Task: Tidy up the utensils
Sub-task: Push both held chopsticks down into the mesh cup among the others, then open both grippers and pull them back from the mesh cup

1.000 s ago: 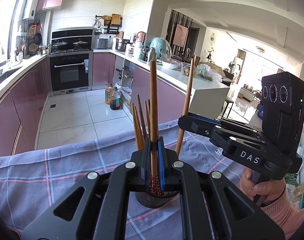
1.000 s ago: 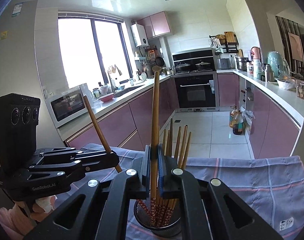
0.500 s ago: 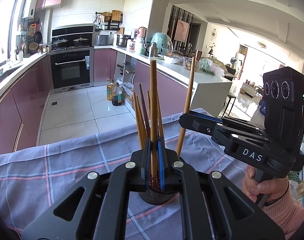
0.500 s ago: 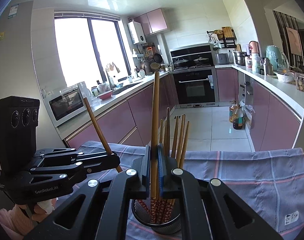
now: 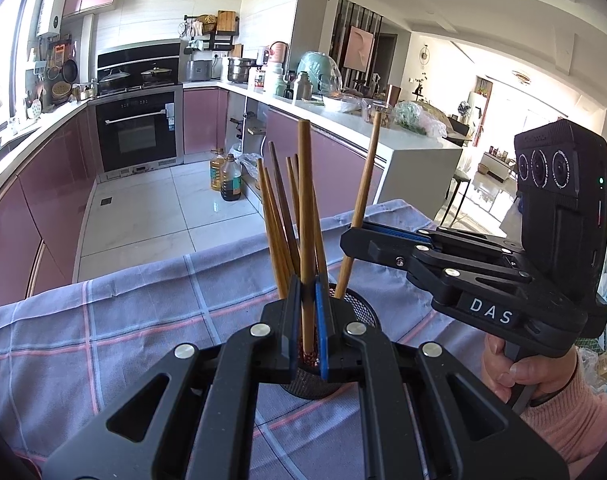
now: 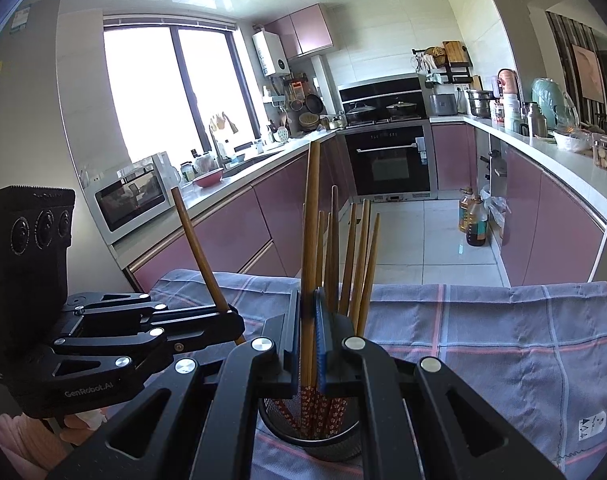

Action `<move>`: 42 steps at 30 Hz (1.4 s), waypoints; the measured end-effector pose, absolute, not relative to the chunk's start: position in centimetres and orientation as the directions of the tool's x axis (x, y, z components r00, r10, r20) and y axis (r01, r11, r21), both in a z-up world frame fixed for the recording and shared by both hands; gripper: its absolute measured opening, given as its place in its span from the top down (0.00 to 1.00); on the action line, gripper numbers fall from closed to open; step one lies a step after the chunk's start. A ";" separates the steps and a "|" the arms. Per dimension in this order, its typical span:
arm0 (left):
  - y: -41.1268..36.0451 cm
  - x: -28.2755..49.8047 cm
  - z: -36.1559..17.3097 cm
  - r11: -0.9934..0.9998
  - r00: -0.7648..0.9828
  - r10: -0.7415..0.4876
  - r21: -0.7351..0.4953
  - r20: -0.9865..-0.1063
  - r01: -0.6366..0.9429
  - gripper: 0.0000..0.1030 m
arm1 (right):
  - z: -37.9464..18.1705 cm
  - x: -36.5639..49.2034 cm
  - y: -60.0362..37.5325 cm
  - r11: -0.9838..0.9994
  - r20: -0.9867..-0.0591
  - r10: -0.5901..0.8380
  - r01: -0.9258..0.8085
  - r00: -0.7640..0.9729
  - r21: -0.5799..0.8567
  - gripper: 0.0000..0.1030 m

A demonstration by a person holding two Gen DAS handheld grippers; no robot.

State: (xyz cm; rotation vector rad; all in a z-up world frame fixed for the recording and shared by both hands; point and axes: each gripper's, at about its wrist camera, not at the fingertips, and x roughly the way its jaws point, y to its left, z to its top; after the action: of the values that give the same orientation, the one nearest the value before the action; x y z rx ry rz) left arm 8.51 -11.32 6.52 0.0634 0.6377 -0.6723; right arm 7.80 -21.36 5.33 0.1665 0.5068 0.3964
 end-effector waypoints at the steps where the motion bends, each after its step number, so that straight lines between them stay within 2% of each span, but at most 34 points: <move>1: -11.3 8.6 6.4 0.787 0.598 -0.560 -0.145 -0.574 0.599 0.93 | 5.2 7.9 -21.4 0.911 -0.442 0.409 -0.327 0.798 0.251 0.94; 12: -11.7 9.0 5.6 0.788 0.591 -0.554 -0.140 -0.587 0.600 0.93 | 3.8 8.6 -21.2 0.913 -0.481 0.407 -0.322 0.777 0.252 0.94; 42: -12.4 13.8 2.7 0.816 0.569 -0.516 -0.165 -0.641 0.553 0.91 | 2.9 10.5 -21.8 0.907 -0.500 0.415 -0.306 0.760 0.288 0.94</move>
State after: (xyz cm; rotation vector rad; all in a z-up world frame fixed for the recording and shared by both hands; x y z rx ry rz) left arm 13.80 -12.37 2.69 0.0557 0.7335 -0.6278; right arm 10.49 -21.81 2.92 0.1937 0.5877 0.3954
